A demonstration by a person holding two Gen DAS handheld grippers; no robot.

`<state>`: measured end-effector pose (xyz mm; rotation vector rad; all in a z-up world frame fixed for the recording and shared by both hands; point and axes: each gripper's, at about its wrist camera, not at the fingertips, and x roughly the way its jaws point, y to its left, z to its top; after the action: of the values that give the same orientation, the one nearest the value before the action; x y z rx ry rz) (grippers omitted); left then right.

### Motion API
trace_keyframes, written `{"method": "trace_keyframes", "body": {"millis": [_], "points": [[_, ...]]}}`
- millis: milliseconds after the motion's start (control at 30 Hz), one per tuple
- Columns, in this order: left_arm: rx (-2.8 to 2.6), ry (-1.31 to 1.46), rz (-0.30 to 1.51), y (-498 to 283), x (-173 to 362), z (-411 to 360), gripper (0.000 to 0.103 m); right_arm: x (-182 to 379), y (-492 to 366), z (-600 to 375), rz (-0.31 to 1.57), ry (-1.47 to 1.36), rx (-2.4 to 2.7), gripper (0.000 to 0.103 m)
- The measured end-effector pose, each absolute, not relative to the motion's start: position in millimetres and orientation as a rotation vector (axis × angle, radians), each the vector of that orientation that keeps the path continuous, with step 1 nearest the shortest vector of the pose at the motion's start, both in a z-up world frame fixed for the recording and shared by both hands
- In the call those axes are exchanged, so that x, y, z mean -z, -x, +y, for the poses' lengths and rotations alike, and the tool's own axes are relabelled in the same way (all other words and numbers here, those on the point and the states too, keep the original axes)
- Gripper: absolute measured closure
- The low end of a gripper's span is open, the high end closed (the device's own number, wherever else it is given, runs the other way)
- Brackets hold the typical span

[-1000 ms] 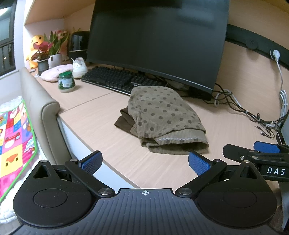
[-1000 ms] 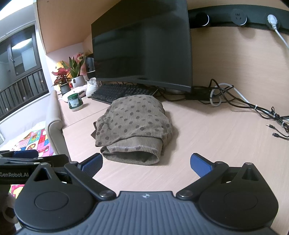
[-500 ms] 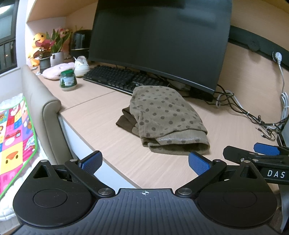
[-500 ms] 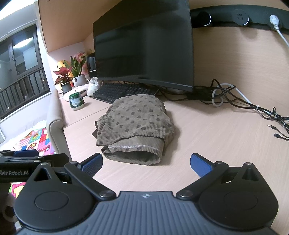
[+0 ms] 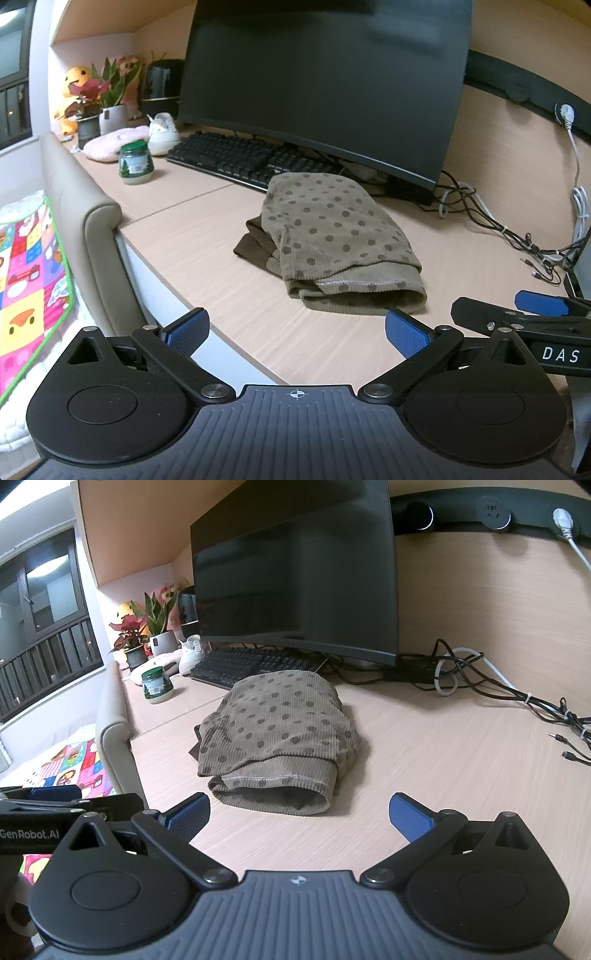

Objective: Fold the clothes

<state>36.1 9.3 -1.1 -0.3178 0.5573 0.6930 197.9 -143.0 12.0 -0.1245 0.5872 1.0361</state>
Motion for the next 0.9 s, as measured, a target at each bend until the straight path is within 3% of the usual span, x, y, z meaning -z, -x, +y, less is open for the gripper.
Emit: {"method": "trace_keyframes", "body": {"millis": [900], "points": [[-0.699, 0.321, 0.557, -33.3, 1.7, 7.2, 0.000, -11.4, -196.1, -144.8, 0.593, 0.122, -1.028, 0.000]]}}
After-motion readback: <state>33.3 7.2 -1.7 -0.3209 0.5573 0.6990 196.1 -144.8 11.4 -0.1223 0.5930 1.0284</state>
